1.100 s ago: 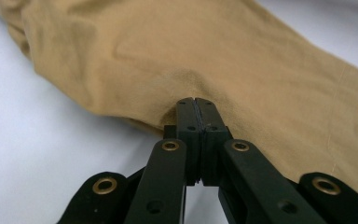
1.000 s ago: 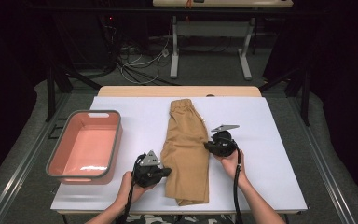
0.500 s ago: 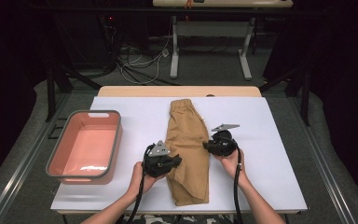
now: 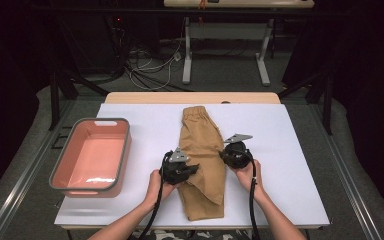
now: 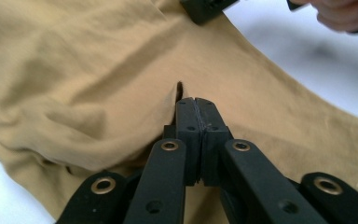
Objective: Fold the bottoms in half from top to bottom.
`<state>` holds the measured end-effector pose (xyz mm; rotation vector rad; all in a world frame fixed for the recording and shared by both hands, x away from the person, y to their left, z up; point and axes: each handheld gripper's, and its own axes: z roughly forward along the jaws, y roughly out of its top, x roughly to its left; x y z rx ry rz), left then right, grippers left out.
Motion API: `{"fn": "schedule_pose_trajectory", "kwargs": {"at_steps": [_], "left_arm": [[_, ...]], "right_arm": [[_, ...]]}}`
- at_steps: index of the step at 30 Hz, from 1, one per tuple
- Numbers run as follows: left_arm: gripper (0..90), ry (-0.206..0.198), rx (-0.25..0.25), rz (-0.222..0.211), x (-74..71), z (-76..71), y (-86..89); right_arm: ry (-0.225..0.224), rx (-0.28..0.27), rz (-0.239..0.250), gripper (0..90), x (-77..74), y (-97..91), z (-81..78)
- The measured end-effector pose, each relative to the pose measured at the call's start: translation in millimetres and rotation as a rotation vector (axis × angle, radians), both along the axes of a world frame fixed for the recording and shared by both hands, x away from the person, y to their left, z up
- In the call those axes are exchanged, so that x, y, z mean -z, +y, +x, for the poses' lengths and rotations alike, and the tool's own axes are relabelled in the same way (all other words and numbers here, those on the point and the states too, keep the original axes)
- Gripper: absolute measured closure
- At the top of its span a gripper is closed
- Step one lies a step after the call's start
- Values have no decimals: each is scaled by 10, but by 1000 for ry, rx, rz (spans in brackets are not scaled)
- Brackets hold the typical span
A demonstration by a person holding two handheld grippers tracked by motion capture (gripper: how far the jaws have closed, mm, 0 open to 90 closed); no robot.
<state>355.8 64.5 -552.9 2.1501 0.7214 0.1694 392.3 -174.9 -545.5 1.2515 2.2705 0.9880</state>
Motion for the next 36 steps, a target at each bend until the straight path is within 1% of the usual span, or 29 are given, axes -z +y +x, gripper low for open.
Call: {"fn": "schedule_pose_trajectory", "kwargs": {"at_steps": [1, 2, 3, 4, 5, 7, 8, 10, 11, 13, 14, 16, 17, 18, 19, 20, 21, 22, 24, 26, 27, 30, 31, 32, 33, 34, 35, 36], "left_arm": [[875, 8, 11, 2, -4, -19, 15], [831, 22, 22, 22, -20, -53, 35], [773, 21, 26, 25, -29, -89, 55], [739, 14, 31, 36, -36, -114, 72], [710, 3, 38, 60, -41, -156, 101], [591, 9, 28, 74, -38, -219, 142], [567, 6, 21, 79, -40, -242, 167], [489, -1, 2, 97, -52, -271, 211], [470, -1, -8, 97, -53, -280, 226], [448, -5, -29, 121, -48, -291, 269], [443, -10, -34, 138, -42, -294, 287], [435, 0, -44, 168, -7, -314, 313], [434, 9, -36, 187, 11, -318, 332], [433, 16, -38, 192, 28, -327, 339], [429, 12, -41, 183, 36, -341, 363], [429, 24, -42, 189, 25, -351, 374], [430, 21, -40, 194, 20, -356, 385], [429, 22, -42, 201, 16, -371, 405], [425, 26, -41, 199, 19, -396, 439], [420, 22, -35, 208, 13, -423, 466], [420, 26, -38, 205, 11, -440, 474], [424, 9, -38, 208, 9, -470, 488], [444, 11, -31, 199, 11, -476, 489], [494, 15, -26, 186, 15, -482, 489], [536, 10, -21, 177, 19, -479, 493], [597, 6, -19, 165, 26, -476, 499], [643, 7, -28, 147, 36, -475, 505], [711, 7, -38, 137, 45, -464, 520]], "right_arm": [[7, -3, -4, 866, 18, -6, 0], [9, -4, -6, 862, 28, -14, -3], [12, -4, 5, 858, 26, -23, -8], [15, 0, 0, 857, 16, -39, -9], [10, -1, 9, 855, 20, -44, -6], [10, 1, 2, 853, 23, -49, -5], [15, 2, 4, 852, 24, -40, -10], [12, -5, -1, 848, 23, -43, -15], [11, -8, -5, 844, 21, -44, -20], [13, -9, -3, 839, 20, -43, -31], [16, -12, -3, 837, 23, -46, -34], [27, -13, -1, 832, 21, -55, -45], [30, -14, -5, 827, 24, -61, -46], [32, -18, -1, 826, 24, -64, -49], [34, -20, -6, 823, 22, -66, -52], [36, -22, -5, 821, 18, -62, -57], [35, -21, -11, 820, 18, -64, -57], [33, -20, -5, 819, 21, -61, -58], [33, -22, -10, 815, 20, -62, -59], [38, -22, -12, 812, 17, -63, -62], [37, -21, -11, 811, 21, -60, -62], [42, -23, -5, 806, 24, -62, -62], [47, -24, -9, 805, 19, -63, -64], [47, -25, -6, 805, 17, -61, -67], [43, -27, 1, 805, 18, -57, -68], [44, -29, -1, 807, 16, -56, -71], [47, -28, 0, 813, 14, -53, -75], [47, -29, 1, 820, 12, -52, -79]]}}
